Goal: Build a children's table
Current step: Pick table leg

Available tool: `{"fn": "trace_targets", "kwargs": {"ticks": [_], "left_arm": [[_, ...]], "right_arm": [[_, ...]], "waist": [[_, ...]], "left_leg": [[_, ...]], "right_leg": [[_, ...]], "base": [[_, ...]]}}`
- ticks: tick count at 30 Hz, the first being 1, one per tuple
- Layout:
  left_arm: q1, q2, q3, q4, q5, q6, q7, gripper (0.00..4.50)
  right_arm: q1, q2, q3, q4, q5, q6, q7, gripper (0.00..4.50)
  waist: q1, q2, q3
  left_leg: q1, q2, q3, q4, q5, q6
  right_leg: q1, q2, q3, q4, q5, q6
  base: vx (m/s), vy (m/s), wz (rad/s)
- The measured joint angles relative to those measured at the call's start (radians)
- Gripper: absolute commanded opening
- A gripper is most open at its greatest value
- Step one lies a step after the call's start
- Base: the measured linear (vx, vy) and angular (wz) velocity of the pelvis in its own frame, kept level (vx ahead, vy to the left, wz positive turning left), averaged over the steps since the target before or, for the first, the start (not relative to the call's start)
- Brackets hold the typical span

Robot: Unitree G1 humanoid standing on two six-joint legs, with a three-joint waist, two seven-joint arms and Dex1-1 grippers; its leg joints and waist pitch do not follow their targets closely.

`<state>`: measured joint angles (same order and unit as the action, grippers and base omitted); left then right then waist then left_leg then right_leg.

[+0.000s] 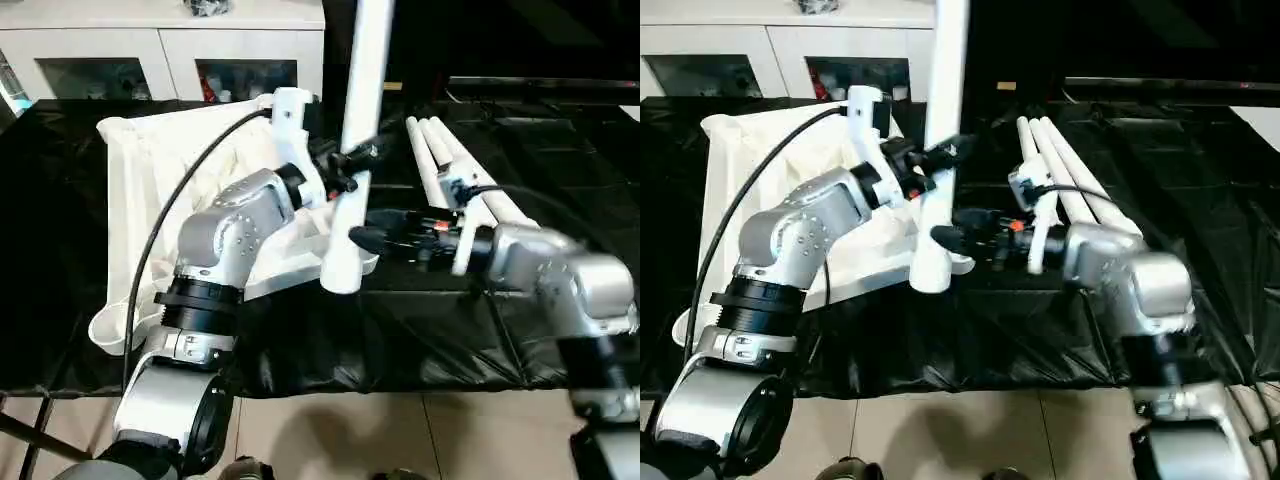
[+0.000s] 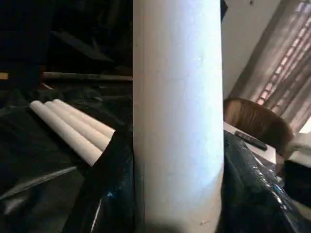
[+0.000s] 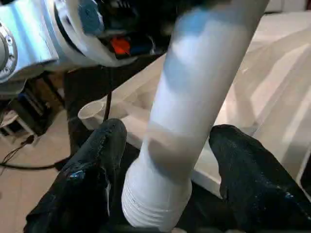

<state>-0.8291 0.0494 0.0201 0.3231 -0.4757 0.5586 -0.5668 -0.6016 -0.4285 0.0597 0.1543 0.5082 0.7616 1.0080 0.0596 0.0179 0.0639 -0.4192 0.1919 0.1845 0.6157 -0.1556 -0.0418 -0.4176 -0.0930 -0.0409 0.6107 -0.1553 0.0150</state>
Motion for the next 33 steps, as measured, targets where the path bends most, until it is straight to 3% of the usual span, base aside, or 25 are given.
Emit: {"fn": "trace_targets", "kwargs": {"ticks": [9, 25, 33], "left_arm": [[0.000, -0.018, 0.000, -0.047, -0.024, 0.026, -0.030, 1.84], [0.005, -0.027, -0.005, -0.083, -0.059, 0.069, -0.051, 1.84], [0.010, -0.027, 0.000, -0.083, -0.067, 0.083, -0.051, 1.84]], "right_arm": [[-0.026, 0.003, 0.049, 0.055, -0.005, 0.016, 0.045, 3.10], [-0.053, 0.027, 0.059, 0.106, -0.008, 0.009, 0.060, 3.10], [-0.053, 0.036, 0.060, 0.123, -0.002, 0.009, 0.079, 2.33]], "waist": [[0.000, 0.000, 0.000], [0.000, 0.000, 0.000], [0.000, 0.000, 0.000]], "left_leg": [[0.000, 0.000, 0.000, 0.000, 0.000, 0.000], [0.000, 0.000, 0.000, 0.000, 0.000, 0.000], [0.000, 0.000, 0.000, 0.000, 0.000, 0.000]], "right_leg": [[0.000, 0.000, 0.000, 0.000, 0.000, 0.000], [0.000, 0.000, 0.000, 0.000, 0.000, 0.000], [0.000, 0.000, 0.000, 0.000, 0.000, -0.001]], "base": [[0.000, 0.000, 0.00], [0.000, 0.000, 0.00], [0.000, 0.000, 0.00]]}}
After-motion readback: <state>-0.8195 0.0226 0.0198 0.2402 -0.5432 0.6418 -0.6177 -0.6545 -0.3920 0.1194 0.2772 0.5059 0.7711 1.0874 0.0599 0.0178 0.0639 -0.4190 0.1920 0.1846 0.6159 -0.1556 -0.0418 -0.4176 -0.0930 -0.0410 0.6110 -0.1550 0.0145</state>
